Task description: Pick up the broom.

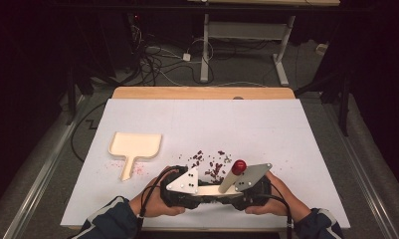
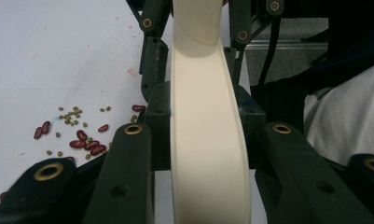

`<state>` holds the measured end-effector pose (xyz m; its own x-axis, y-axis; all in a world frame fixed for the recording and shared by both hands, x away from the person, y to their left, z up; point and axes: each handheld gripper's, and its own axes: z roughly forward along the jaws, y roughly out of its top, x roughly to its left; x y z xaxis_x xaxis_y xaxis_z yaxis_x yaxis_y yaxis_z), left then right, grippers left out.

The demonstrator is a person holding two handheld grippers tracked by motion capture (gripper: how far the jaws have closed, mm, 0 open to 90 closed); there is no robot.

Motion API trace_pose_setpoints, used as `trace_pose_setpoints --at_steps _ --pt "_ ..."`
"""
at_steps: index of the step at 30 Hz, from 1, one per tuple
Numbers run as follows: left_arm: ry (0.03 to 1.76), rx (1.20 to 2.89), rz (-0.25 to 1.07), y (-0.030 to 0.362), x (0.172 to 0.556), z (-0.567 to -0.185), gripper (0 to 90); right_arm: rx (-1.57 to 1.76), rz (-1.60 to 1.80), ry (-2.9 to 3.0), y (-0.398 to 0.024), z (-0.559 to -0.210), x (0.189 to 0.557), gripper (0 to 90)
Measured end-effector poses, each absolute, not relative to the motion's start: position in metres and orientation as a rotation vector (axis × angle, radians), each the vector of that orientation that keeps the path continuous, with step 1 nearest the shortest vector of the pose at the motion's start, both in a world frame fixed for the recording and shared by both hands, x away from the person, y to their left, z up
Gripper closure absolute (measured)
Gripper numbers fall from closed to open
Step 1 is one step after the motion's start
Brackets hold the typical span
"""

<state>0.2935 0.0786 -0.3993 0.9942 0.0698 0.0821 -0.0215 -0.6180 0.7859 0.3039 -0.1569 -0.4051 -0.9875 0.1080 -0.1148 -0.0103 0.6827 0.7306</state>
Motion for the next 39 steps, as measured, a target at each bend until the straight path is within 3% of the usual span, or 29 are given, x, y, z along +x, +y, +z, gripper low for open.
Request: trace_pose_setpoints --at_steps 1,5,7,9,16,24,29,39 --pt "0.041 2.229 0.146 0.078 0.296 -0.400 64.0 0.071 1.192 2.754 -0.157 -0.406 0.305 64.1" --pt "0.059 2.232 0.201 0.079 0.298 -0.401 56.5 0.066 1.183 2.731 -0.156 -0.406 0.303 67.6" --pt "0.075 2.232 0.222 0.080 0.298 -0.400 53.0 0.090 1.172 2.716 -0.157 -0.405 0.303 67.7" --pt "0.111 2.222 0.283 0.084 0.297 -0.399 40.1 0.106 1.181 2.703 -0.160 -0.404 0.304 67.7" --pt "0.215 2.207 0.487 0.112 0.288 -0.399 23.9 0.205 1.200 2.633 -0.177 -0.394 0.306 67.8" --pt "0.481 2.121 0.643 0.182 0.279 -0.414 20.1 0.312 1.204 2.542 -0.191 -0.384 0.309 67.7" --pt "0.645 2.131 0.674 0.216 0.277 -0.436 20.7 0.461 1.198 2.458 -0.205 -0.378 0.318 67.7" --pt "0.702 2.136 0.666 0.227 0.275 -0.447 21.7 0.666 1.084 2.332 -0.227 -0.379 0.342 67.8"
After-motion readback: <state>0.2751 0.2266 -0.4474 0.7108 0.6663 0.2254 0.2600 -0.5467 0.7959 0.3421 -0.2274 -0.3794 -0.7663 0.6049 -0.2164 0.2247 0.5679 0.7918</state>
